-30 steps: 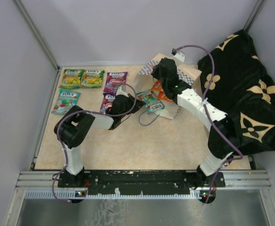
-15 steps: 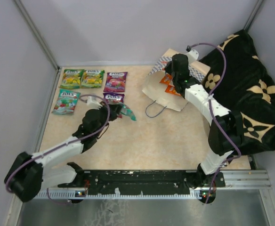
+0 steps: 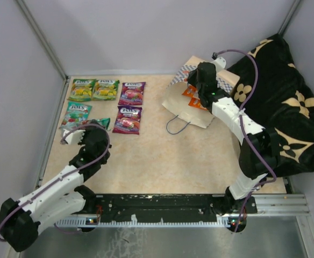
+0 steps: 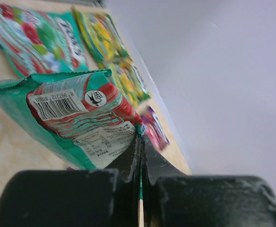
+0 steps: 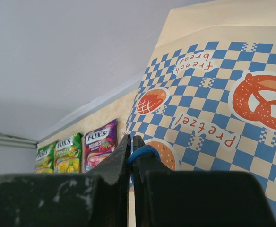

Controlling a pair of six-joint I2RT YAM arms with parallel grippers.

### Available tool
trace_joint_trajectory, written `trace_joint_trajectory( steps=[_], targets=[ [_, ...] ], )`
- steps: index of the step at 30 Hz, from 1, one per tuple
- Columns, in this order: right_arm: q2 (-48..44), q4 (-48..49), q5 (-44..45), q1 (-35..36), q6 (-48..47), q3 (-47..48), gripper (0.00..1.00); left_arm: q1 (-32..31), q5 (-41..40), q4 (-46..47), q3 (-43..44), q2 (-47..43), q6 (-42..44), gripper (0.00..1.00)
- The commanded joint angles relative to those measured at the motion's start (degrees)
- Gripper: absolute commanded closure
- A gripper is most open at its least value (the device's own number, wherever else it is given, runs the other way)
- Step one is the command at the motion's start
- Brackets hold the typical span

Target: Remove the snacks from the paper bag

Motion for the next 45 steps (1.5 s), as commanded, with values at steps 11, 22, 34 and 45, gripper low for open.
trace_joint_trajectory(
  steps=[11, 22, 34, 45],
  targets=[
    [-3.11, -0.54, -4.90, -0.03, -2.40, 0.24, 1.00, 9.48, -18.66, -69.86, 39.60, 47.94, -84.72, 1.00],
    [-3.16, -0.94, -6.72, 0.00, -3.67, 0.14, 1.00, 12.83, -16.63, -67.11, 50.81, 66.41, -84.82, 1.00],
    [-1.71, -1.77, -8.24, 0.17, -4.04, 1.82, 1.00, 11.34, -14.98, -72.52, 58.86, 70.47, -83.65, 0.01],
    [0.41, -0.54, -10.18, 1.41, -3.50, 2.99, 1.00, -8.05, -26.24, -89.85, 65.37, 66.96, -61.01, 0.01]
  ],
)
